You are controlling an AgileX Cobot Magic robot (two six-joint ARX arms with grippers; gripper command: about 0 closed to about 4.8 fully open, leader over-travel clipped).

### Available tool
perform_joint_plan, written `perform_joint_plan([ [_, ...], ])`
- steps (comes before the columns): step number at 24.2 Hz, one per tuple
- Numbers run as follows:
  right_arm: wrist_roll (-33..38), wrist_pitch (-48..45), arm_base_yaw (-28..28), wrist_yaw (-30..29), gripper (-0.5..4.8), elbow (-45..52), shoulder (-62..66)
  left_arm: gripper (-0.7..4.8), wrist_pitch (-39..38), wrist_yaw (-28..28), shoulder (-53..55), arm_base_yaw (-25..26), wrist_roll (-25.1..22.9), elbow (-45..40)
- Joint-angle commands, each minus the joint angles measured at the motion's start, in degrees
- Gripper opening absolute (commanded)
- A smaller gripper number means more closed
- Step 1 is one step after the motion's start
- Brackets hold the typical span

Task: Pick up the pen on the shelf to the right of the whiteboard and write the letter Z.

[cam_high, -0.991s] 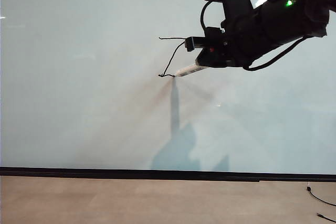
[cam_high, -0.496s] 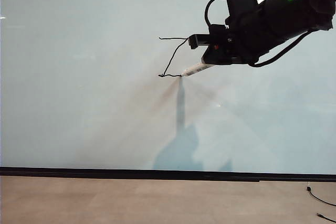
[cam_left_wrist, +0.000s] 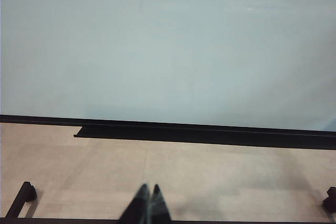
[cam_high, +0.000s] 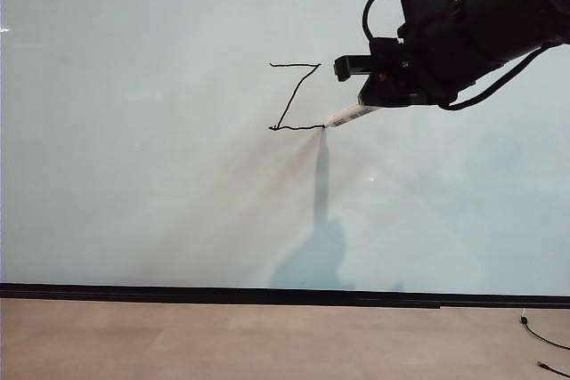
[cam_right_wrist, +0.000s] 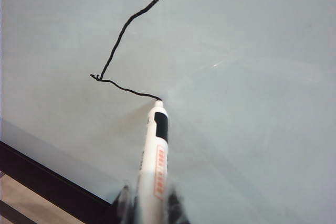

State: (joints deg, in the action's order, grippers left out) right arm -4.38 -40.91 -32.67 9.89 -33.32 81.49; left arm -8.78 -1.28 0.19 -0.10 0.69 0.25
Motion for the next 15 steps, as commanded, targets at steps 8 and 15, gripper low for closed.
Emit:
perform_joint_plan([
  [8, -0.9, -0.3, -7.0, 3.1, -0.09, 4.0, -8.7, -0.05, 0.7, 0.0, 0.0, 0.0, -0.2, 0.1],
  [15, -2.1, 8.5, -10.8, 6.3, -0.09, 10.8, -23.3, -0.05, 0.7, 0.0, 0.0, 0.0, -0.2, 0.1],
])
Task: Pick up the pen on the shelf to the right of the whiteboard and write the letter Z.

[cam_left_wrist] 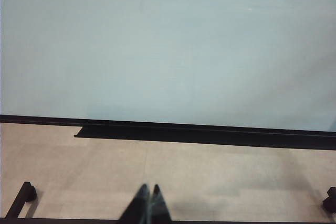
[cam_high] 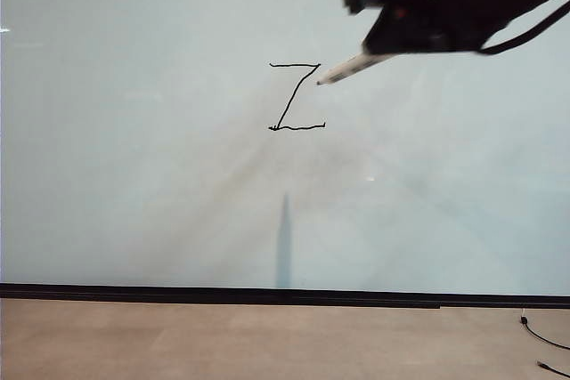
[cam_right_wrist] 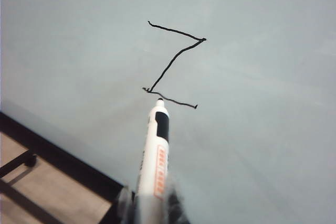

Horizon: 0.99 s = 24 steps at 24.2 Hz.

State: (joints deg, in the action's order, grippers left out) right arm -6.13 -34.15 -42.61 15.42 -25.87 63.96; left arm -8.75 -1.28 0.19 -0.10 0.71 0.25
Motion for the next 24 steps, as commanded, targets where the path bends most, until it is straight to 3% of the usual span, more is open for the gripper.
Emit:
perform_joint_plan([
  [1, -0.3, 1.8, -0.8, 0.8, -0.09, 4.4, -7.5, -0.05, 0.6, 0.0, 0.0, 0.0, -0.3, 0.1],
  [10, -1.2, 3.0, -0.8, 1.6, -0.08, 15.9, -20.4, -0.04, 0.6, 0.0, 0.0, 0.0, -0.3, 0.1],
  [16, -1.2, 1.5, -0.8, 1.3, -0.08, 19.6, -22.3, -0.04, 0.6, 0.0, 0.0, 0.0, -0.3, 0.1],
  [24, -1.1, -9.9, -0.8, 1.4, -0.08, 25.8, -22.7, -0.04, 0.6, 0.0, 0.0, 0.0, -0.3, 0.1],
])
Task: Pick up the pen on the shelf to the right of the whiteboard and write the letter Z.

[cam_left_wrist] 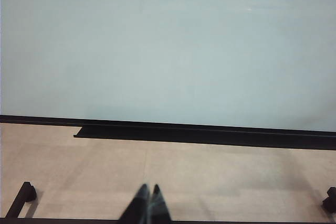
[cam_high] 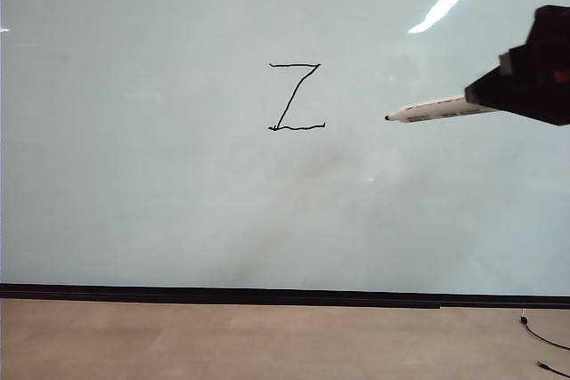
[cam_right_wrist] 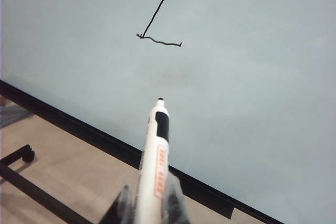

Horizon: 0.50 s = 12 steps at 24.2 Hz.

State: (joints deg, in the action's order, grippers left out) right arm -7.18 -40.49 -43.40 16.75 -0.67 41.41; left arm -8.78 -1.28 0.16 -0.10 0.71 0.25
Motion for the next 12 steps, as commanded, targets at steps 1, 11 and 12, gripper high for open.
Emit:
perform_joint_plan([
  [1, 0.0, -3.2, 0.0, 0.1, -0.08, 0.6, -0.1, -0.05, 0.7, 0.0, 0.0, 0.0, -0.3, 0.1],
  [11, 0.0, -4.6, 5.1, -0.6, -0.07, 0.6, -0.1, -0.04, 0.7, 0.0, 0.0, 0.0, -0.3, 0.1],
  [12, 0.0, -5.1, 7.8, -2.5, -0.07, 0.6, -0.1, -0.05, 0.7, 0.0, 0.0, 0.0, -0.3, 0.1],
])
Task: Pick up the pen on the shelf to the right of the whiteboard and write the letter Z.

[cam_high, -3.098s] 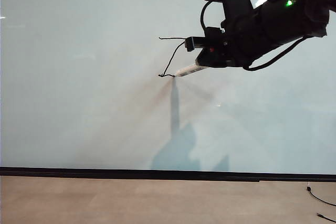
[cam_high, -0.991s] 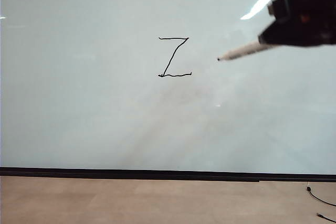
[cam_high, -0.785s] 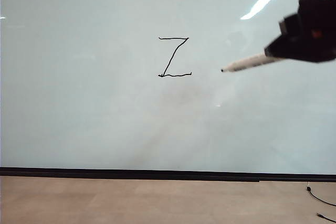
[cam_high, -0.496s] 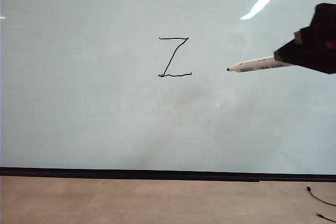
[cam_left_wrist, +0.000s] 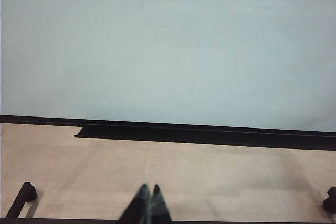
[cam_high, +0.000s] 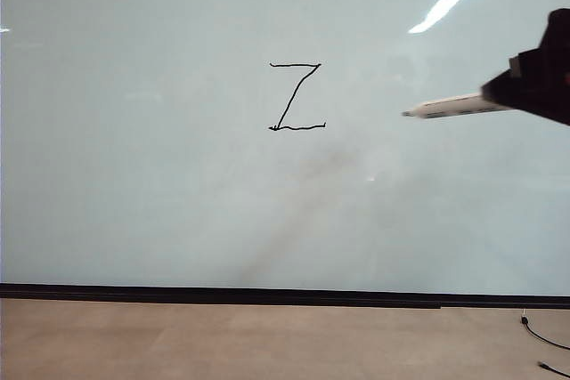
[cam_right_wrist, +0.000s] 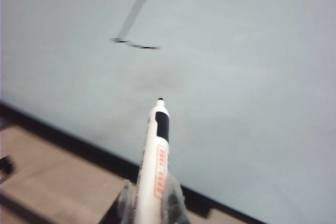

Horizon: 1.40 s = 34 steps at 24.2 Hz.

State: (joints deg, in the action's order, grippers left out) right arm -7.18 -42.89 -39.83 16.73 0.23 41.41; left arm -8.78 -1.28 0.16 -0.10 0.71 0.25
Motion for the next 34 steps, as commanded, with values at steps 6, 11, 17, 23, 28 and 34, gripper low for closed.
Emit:
perform_joint_plan([
  [6, 1.6, -3.7, 17.2, -10.7, -0.07, -0.3, -0.1, -0.05, 0.7, 0.0, 0.0, 0.0, -0.3, 0.1],
  [11, 2.5, -3.5, 21.5, -11.5, -0.07, -0.3, -0.1, -0.05, 0.7, 0.0, 0.0, 0.0, -0.3, 0.1],
  [17, 3.9, -3.6, 26.5, -13.9, -0.07, -0.3, -0.3, -0.05, 0.7, 0.0, 0.0, 0.0, -0.3, 0.1],
  [23, 4.0, 3.5, 27.3, -13.2, -0.08, -0.3, -6.5, -0.04, 0.6, 0.0, 0.0, 0.0, -0.3, 0.1],
  [28, 4.0, 15.9, 27.3, -11.5, -0.08, -0.3, -17.1, -0.05, 0.7, 0.0, 0.0, 0.0, -0.3, 0.1],
  [34, 4.0, 20.4, 27.8, -10.0, -0.08, -0.3, -23.8, -0.04, 0.7, 0.0, 0.0, 0.0, -0.3, 0.1],
])
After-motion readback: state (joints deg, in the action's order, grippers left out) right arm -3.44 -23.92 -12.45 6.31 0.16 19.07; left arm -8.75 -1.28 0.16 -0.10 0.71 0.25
